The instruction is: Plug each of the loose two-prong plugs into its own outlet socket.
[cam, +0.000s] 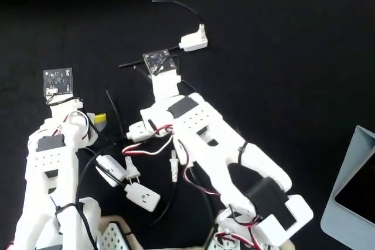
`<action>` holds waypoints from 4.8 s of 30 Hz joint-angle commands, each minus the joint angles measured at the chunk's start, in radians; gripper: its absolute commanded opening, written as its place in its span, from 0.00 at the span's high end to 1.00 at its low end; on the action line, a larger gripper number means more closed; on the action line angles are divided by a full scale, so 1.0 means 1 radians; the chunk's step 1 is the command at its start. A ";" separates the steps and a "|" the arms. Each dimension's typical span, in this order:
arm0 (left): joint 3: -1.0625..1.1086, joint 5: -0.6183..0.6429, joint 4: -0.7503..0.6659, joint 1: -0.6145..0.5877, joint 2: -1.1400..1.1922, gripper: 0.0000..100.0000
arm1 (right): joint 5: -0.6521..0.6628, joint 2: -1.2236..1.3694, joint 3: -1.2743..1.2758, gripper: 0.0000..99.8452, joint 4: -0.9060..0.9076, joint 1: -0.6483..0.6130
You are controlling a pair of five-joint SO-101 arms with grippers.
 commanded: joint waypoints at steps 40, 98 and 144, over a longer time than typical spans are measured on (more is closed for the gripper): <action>-0.005 0.012 -0.017 -0.008 -0.026 0.69 | 0.146 0.001 -0.470 0.99 0.213 0.443; 0.010 0.009 -0.020 -0.010 -0.026 0.69 | -0.870 0.941 -1.181 0.90 0.213 0.213; -0.524 -0.618 0.758 -0.025 -0.015 0.69 | -0.186 0.269 -0.814 0.99 0.763 0.242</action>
